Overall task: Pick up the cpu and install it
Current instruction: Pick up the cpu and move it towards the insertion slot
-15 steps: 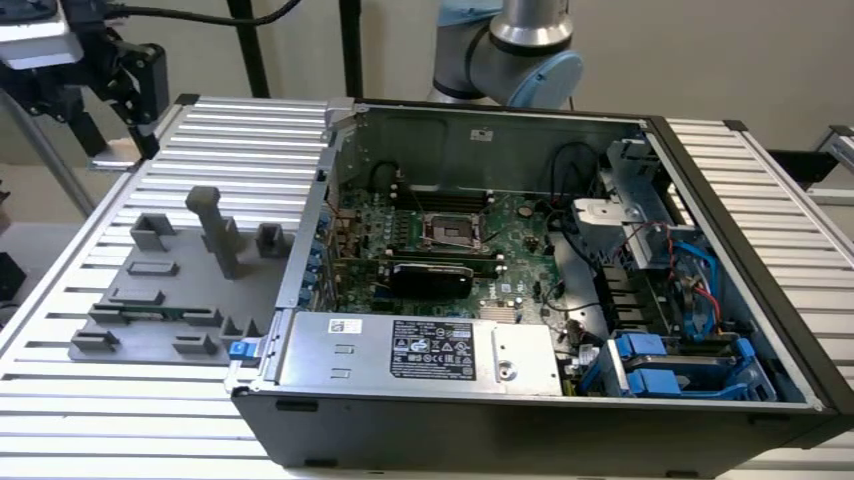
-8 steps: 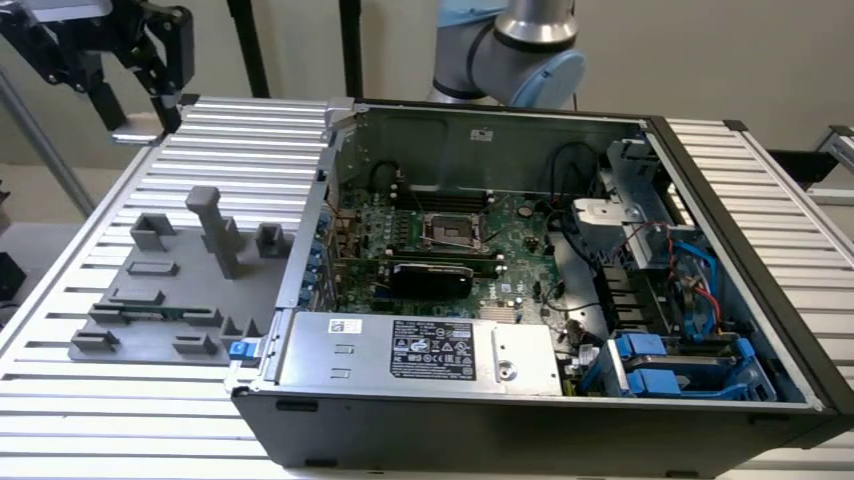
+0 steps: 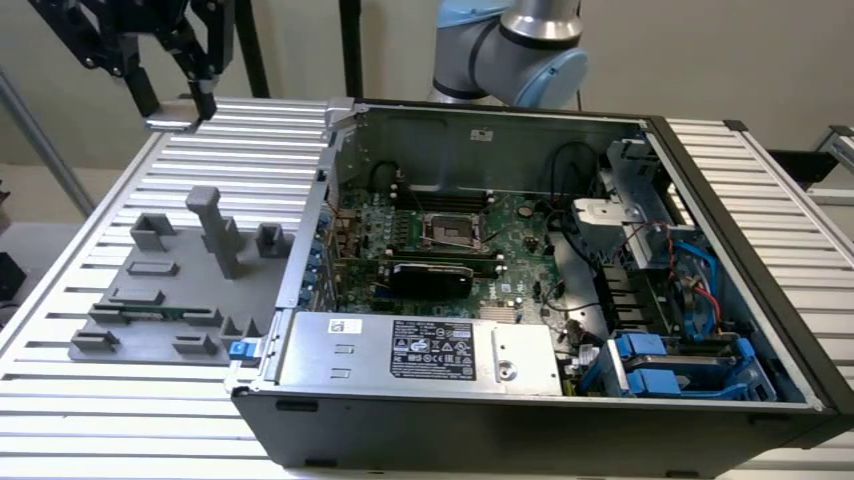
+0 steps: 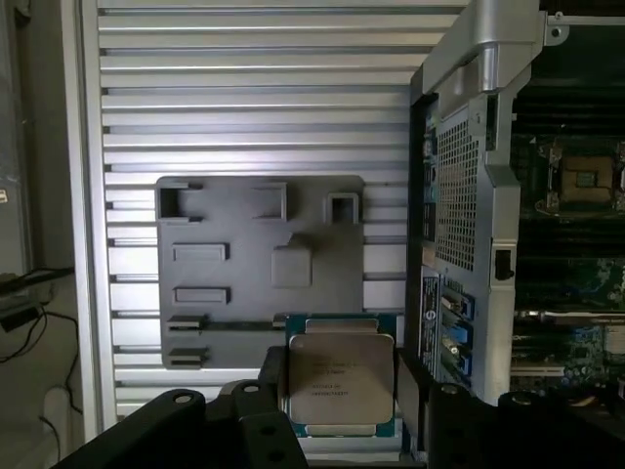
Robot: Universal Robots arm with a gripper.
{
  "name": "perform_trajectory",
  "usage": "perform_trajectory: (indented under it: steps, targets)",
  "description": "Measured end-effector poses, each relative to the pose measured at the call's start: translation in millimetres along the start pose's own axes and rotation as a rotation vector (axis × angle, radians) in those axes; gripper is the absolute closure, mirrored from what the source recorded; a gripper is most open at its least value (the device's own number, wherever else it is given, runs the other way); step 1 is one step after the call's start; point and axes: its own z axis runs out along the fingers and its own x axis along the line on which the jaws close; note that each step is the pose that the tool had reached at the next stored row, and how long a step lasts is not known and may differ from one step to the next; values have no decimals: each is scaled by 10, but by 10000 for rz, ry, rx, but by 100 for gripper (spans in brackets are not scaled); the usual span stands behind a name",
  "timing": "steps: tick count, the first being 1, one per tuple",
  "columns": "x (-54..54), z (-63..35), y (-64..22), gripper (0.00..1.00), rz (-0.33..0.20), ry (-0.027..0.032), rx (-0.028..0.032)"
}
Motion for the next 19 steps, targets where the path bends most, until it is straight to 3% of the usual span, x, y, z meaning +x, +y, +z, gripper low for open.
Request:
perform_trajectory:
  steps: [19]
  targets:
    - [-860,5,32,46,1,7,1]
